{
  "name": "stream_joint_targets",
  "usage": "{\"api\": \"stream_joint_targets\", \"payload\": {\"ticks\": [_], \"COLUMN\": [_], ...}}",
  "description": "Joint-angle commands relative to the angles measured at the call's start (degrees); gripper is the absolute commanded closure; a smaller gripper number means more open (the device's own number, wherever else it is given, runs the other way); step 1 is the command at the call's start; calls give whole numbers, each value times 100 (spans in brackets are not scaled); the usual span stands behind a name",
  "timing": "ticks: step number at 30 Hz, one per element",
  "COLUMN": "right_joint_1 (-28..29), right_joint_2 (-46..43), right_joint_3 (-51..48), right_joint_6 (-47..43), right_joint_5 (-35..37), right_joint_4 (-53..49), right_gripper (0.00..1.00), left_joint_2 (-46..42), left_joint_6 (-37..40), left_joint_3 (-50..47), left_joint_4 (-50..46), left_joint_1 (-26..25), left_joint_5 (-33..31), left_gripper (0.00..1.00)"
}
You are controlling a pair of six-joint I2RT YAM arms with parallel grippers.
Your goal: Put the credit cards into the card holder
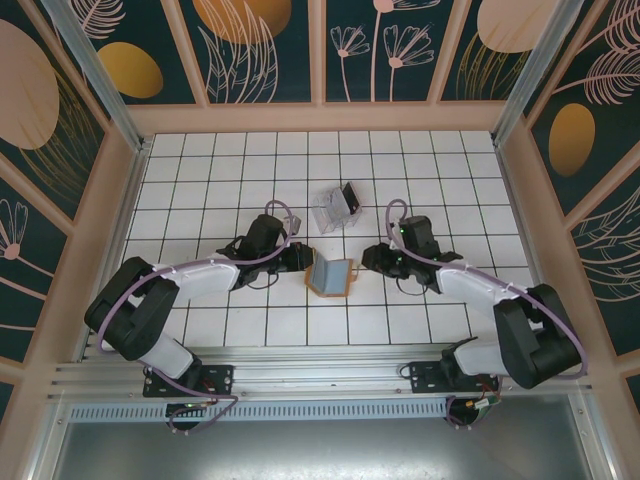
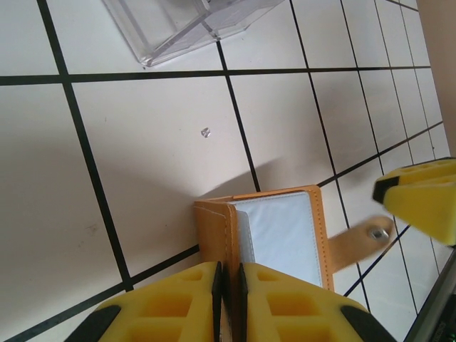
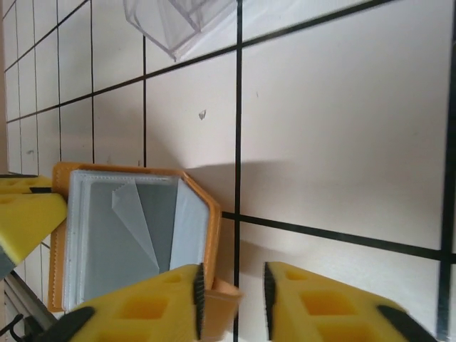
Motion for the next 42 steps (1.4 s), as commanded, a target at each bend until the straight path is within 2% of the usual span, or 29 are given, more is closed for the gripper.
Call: {"api": "stream_joint_targets", "payload": {"ticks": [1, 5, 9, 15, 19, 23, 25, 29, 31, 35, 38, 42], "right_joint_1": [-117, -123, 225, 1332, 1415, 1512, 1512, 1550, 1745, 2333, 2800, 3334], "right_joint_2": [-401, -858, -949, 34, 570, 813, 839, 872, 991, 1360, 1737, 2355], "right_joint_3": [465, 771, 768, 741, 649, 931, 1015, 1117, 1301, 1752, 2217, 3027], "right_joint_6": [-294, -223, 160, 498, 1001, 828, 659, 301, 99, 7, -80, -257], "right_joint_5": [47, 238, -229, -527, -903, -818, -553, 119, 541, 1333, 1917, 2769], "right_joint_4": [-501, -759, -211, 704, 1492, 1385, 1072, 316, -107, -539, -834, -1540], "right_gripper": [63, 57, 55, 53, 53, 54, 54, 54, 52, 43, 33, 29], "left_joint_2": [-21, -257, -244, -252, -352, -351, -253, -269, -400, -667, -834, -1218], "left_joint_6": [33, -41, -91, -147, -182, -255, -237, -239, -269, -297, -330, -364], "left_joint_3": [81, 10, 267, 530, 575, 457, 435, 306, 235, 196, 61, -425], "left_joint_4": [-215, -228, -678, -1115, -1244, -1143, -1267, -1517, -1581, -1701, -1688, -1345], "left_joint_1": [-37, -37, -36, -38, -36, -38, -37, -38, -29, 30, 396, 1022], "left_joint_5": [-320, -528, -661, -824, -939, -900, -977, -1285, -1518, -1968, -1866, -1423], "left_gripper": [82, 83, 83, 83, 84, 83, 78, 78, 77, 74, 73, 70]}}
